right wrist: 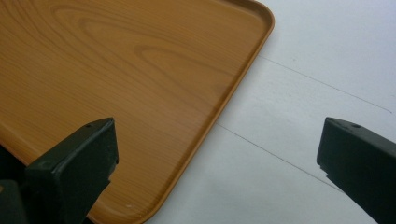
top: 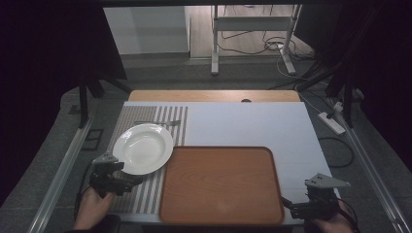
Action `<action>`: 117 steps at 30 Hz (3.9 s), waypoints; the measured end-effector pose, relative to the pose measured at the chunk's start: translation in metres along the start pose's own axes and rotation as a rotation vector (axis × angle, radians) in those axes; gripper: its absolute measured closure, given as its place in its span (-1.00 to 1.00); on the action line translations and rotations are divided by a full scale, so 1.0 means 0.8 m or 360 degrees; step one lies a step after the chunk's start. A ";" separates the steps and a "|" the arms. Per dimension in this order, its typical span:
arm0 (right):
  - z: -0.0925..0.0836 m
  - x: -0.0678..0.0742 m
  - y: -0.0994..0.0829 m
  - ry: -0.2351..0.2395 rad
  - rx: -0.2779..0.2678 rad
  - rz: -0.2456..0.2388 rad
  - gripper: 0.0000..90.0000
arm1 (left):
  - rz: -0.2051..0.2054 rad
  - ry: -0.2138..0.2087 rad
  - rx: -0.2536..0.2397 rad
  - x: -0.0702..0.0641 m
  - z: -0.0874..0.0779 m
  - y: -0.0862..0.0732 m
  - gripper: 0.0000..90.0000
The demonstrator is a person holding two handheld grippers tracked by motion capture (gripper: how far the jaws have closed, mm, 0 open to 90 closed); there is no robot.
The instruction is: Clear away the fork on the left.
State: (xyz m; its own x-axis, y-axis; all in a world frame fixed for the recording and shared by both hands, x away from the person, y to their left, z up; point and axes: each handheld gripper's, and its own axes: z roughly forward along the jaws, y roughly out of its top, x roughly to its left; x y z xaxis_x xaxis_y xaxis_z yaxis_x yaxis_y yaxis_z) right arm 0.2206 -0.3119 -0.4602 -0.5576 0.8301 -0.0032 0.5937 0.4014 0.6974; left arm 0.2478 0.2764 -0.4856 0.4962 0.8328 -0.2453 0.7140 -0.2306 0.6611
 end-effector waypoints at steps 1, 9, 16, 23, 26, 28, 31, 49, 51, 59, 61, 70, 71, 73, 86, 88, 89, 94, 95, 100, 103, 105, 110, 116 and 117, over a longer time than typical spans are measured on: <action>0.000 0.000 0.000 0.0000 0.0001 0.0000 -1.00 | 0.0005 0.0000 0.0006 0.001 0.001 0.001 -1.00; 0.000 0.000 0.000 0.0002 0.0005 -0.0003 -1.00 | 0.0038 0.0008 0.0029 0.007 0.012 0.015 -1.00; 0.001 0.000 0.000 0.0008 0.0009 -0.0008 -1.00 | 0.0036 0.0030 0.0048 0.014 0.022 0.027 -1.00; 0.001 0.000 0.000 0.0011 0.0012 -0.0007 -1.00 | 0.0014 0.0059 0.0060 0.023 0.031 0.038 -1.00; 0.001 0.000 0.000 0.0008 0.0014 -0.0009 -1.00 | 0.0011 0.0082 0.0066 0.026 0.037 0.046 -1.00; 0.001 0.000 0.000 0.0005 0.0018 -0.0011 -1.00 | 0.0012 0.0105 0.0071 0.027 0.040 0.051 -0.99; 0.001 0.000 0.000 0.0005 0.0019 -0.0012 -1.00 | 0.0026 0.0120 0.0079 0.029 0.046 0.058 -0.99; 0.001 0.001 0.000 0.0010 0.0023 -0.0015 -1.00 | 0.0060 0.0120 0.0126 0.049 0.073 0.097 -1.00; 0.001 0.001 0.000 0.0011 0.0023 -0.0016 -1.00 | 0.0057 0.0118 0.0120 0.052 0.075 0.100 -1.00; 0.002 0.001 0.000 0.0011 0.0026 -0.0020 -1.00 | 0.0071 0.0121 0.0121 0.064 0.085 0.115 -1.00; 0.002 0.001 0.000 0.0012 0.0026 -0.0020 -1.00 | 0.0077 0.0129 0.0125 0.067 0.088 0.117 -1.00; 0.002 0.001 0.001 0.0014 0.0029 -0.0026 -1.00 | 0.0073 0.0134 0.0129 0.081 0.104 0.134 -1.00; 0.002 0.001 0.001 0.0015 0.0030 -0.0026 -1.00 | 0.0072 0.0134 0.0131 0.081 0.105 0.136 -1.00; 0.002 0.001 0.000 0.0015 0.0028 -0.0026 -1.00 | 0.0076 0.0136 0.0137 0.083 0.109 0.140 -1.00; 0.002 0.001 0.000 0.0021 0.0031 -0.0029 -1.00 | 0.0046 0.0134 0.0183 0.101 0.134 0.164 -1.00; 0.002 0.001 0.000 0.0021 0.0032 -0.0029 -1.00 | 0.0045 0.0136 0.0188 0.103 0.135 0.166 -1.00; 0.003 0.001 0.000 0.0022 0.0030 -0.0029 -1.00 | 0.0039 0.0141 0.0195 0.106 0.139 0.170 -1.00; 0.002 0.001 0.000 0.0027 0.0033 -0.0029 -1.00 | 0.0023 0.0150 0.0217 0.113 0.150 0.178 -1.00; 0.002 0.001 0.000 0.0028 0.0032 -0.0028 -1.00 | 0.0019 0.0157 0.0217 0.114 0.153 0.180 -1.00; 0.002 0.001 0.000 0.0032 0.0033 -0.0027 -1.00 | 0.0024 0.0175 0.0231 0.119 0.160 0.189 -0.99; 0.002 0.001 0.000 0.0029 0.0038 -0.0027 -1.00 | 0.0034 0.0206 0.0245 0.123 0.161 0.194 -0.91; 0.002 0.001 0.000 0.0031 0.0037 -0.0027 -1.00 | 0.0048 0.0213 0.0245 0.125 0.160 0.198 -0.81; 0.002 0.000 0.000 0.0033 0.0037 -0.0028 -1.00 | 0.0082 0.0283 0.0306 0.130 0.161 0.206 -0.27; 0.002 0.000 0.000 0.0035 0.0036 -0.0028 -1.00 | 0.0072 0.0280 0.0311 0.145 0.161 0.213 0.72; 0.002 0.000 0.000 0.0035 0.0035 -0.0028 -1.00 | 0.0070 0.0296 0.0321 0.149 0.161 0.215 0.85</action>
State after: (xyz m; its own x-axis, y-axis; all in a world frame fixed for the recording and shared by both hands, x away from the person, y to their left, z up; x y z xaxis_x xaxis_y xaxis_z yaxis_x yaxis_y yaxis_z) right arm 0.2215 -0.3109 -0.4612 -0.5805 0.8143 0.0009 0.5964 0.4244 0.6813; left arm 0.4933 0.2708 -0.4925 0.4429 0.8936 -0.0730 0.7871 -0.3485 0.5089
